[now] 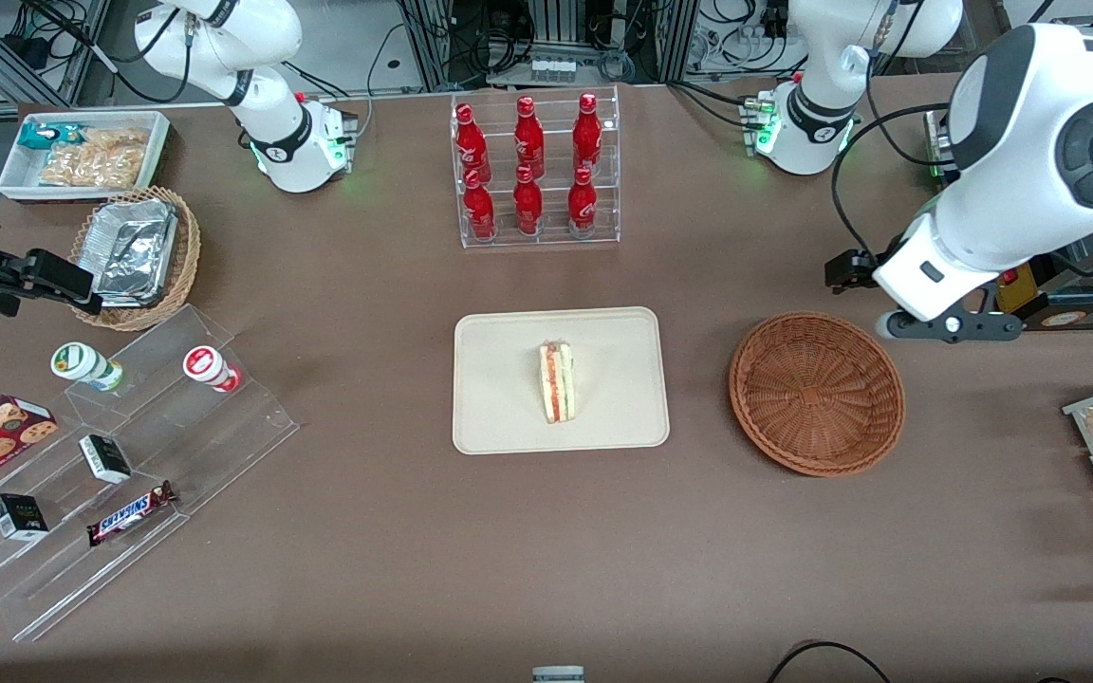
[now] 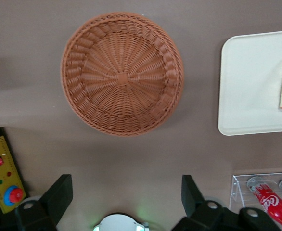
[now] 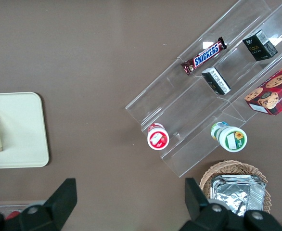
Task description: Place sandwich from basket to tray
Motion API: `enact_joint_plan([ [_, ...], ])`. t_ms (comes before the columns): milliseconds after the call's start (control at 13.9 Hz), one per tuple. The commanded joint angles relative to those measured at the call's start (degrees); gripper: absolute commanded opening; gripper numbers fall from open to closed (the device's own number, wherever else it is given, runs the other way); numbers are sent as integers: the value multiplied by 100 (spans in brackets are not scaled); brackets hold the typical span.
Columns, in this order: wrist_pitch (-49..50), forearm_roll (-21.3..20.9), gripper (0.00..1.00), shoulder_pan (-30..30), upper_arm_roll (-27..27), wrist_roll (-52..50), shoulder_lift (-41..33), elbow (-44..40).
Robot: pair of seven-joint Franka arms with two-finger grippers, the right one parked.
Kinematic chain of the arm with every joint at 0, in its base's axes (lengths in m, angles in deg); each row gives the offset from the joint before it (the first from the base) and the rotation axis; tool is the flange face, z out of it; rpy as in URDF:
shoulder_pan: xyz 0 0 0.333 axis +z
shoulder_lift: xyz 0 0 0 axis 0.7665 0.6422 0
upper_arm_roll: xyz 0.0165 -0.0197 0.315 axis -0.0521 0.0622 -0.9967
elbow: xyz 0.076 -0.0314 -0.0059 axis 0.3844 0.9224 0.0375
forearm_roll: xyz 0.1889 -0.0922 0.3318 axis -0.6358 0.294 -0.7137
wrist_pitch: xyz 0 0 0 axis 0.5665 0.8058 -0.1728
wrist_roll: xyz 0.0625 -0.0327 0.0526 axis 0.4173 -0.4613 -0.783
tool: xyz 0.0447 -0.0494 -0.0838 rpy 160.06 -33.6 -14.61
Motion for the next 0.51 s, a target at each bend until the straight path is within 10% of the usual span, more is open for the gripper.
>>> enact_joint_plan([
  [0, 133, -456, 100, 1299, 1444, 50, -374, 81],
  [433, 502, -300, 100, 2259, 1641, 744, -875, 55],
])
